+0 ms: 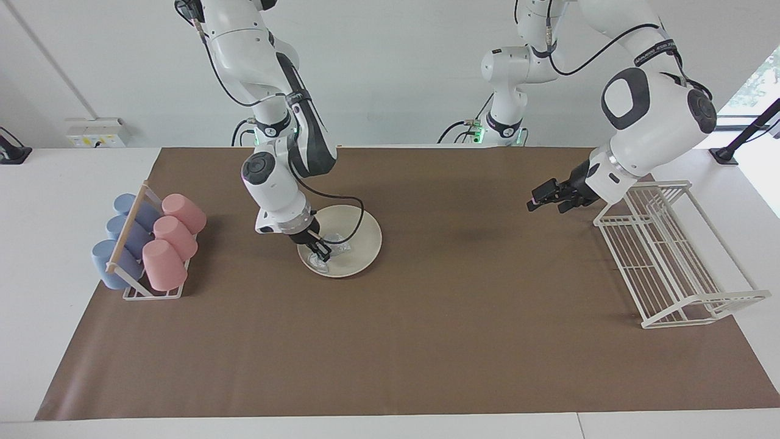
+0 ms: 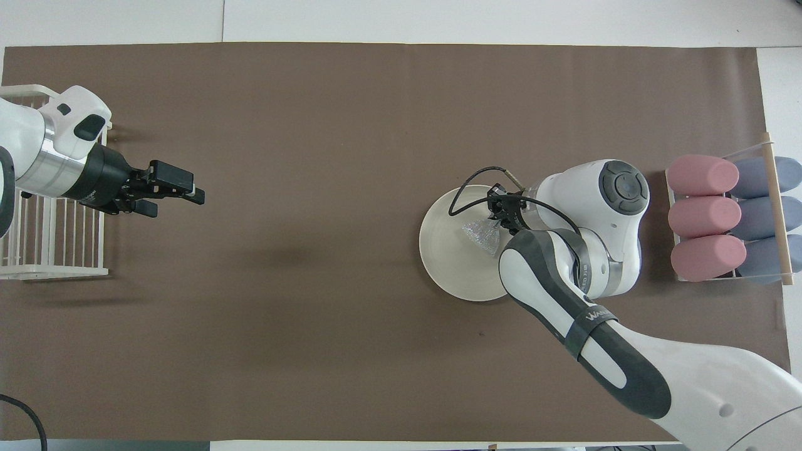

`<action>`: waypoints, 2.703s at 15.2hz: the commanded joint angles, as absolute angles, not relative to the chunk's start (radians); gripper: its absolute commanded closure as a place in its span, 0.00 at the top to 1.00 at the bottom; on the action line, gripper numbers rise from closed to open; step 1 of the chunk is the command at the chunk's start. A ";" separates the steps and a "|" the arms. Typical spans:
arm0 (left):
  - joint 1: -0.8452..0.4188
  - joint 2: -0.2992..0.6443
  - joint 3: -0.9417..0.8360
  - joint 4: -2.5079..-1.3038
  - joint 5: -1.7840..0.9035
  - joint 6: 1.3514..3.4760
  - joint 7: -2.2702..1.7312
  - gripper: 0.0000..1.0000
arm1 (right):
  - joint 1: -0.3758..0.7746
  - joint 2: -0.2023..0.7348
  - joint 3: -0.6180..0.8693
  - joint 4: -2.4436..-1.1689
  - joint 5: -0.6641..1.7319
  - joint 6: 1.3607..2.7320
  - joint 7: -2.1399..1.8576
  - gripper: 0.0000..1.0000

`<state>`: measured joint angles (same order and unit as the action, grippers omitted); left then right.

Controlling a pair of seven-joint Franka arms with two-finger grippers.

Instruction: Wipe plate with sponge

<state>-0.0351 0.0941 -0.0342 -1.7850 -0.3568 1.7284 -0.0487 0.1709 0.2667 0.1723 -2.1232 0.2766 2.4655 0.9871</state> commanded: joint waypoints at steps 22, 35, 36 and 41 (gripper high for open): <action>0.020 0.000 -0.040 -1.919 -0.668 1.710 0.085 1.00 | 0.432 0.334 0.173 -1.479 0.034 1.902 1.833 0.00; -0.104 -0.040 -0.046 -2.181 -1.325 1.727 0.505 1.00 | 0.511 0.373 0.175 -1.390 0.020 1.871 2.059 0.00; -0.129 -0.038 -0.046 -2.181 -1.351 1.742 0.506 1.00 | 0.511 0.371 0.175 -1.390 0.020 1.870 2.059 0.00; -0.232 -0.035 -0.046 -2.195 -1.399 1.862 0.511 1.00 | 0.509 0.371 0.175 -1.388 0.020 1.871 2.059 0.00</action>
